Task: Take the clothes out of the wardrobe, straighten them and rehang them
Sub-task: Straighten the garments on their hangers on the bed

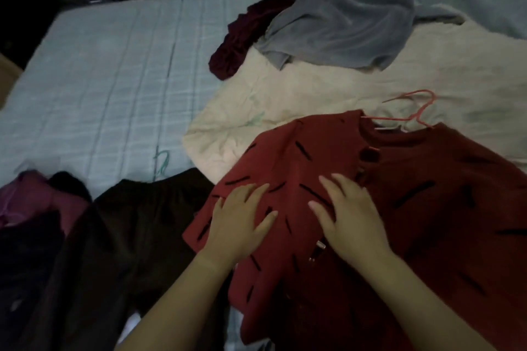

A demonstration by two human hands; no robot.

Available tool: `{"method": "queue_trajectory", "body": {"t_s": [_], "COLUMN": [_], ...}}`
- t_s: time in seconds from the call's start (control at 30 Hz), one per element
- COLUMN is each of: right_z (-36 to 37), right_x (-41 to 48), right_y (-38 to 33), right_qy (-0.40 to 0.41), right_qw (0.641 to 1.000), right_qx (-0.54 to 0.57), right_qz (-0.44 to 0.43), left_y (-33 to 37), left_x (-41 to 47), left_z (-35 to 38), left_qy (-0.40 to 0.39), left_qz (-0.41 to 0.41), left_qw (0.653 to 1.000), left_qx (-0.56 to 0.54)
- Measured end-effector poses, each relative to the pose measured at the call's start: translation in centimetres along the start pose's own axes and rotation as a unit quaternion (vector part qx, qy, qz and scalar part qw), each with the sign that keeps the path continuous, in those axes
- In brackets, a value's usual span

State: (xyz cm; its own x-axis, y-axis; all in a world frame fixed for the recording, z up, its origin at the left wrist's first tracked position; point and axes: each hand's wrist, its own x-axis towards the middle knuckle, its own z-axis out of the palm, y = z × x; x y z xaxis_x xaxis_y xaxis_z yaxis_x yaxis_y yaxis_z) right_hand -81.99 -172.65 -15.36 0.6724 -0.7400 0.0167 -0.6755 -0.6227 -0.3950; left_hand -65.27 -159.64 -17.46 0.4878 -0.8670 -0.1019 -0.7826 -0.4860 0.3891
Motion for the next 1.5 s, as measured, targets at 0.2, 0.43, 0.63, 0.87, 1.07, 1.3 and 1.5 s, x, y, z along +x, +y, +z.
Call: {"method": "queue_trajectory", "body": {"t_s": [0.2,0.43,0.63,0.87,1.07,1.3,1.5], "right_z": [6.6,10.5,14.5,19.8,24.3,31.1,34.8], "right_x": [-5.4,-10.8,-19.3,-24.4,-24.1,-18.2,-9.9], "right_y": [-10.1,-25.2,-40.5,-56.9,-63.3,-71.1,-75.2], "right_qy": [-0.137,-0.191,-0.180,-0.186,-0.208,-0.239,-0.214], "right_qw": [0.988,0.960,0.945,0.910,0.900,0.907,0.924], "right_qx": [0.002,-0.022,-0.001,0.032,0.018,0.050,0.072], "right_qz": [-0.069,-0.203,-0.272,-0.369,-0.384,-0.342,-0.308], "left_y": [-7.4,-18.0,-28.4,-38.1,-46.1,-57.5,-66.7], "left_x": [-11.3,-27.0,-41.2,-53.4,-55.6,-51.0,-43.3], "left_z": [-2.6,-7.0,-11.9,-17.9,-19.2,-23.0,-26.0], "left_qy": [0.025,0.118,0.204,0.244,0.203,0.173,0.095], "left_qz": [-0.140,-0.268,-0.313,-0.366,-0.380,-0.375,-0.297], "left_qw": [0.990,0.956,0.927,0.898,0.902,0.911,0.950], "left_qx": [0.012,-0.004,-0.016,0.025,0.006,0.001,-0.003]}}
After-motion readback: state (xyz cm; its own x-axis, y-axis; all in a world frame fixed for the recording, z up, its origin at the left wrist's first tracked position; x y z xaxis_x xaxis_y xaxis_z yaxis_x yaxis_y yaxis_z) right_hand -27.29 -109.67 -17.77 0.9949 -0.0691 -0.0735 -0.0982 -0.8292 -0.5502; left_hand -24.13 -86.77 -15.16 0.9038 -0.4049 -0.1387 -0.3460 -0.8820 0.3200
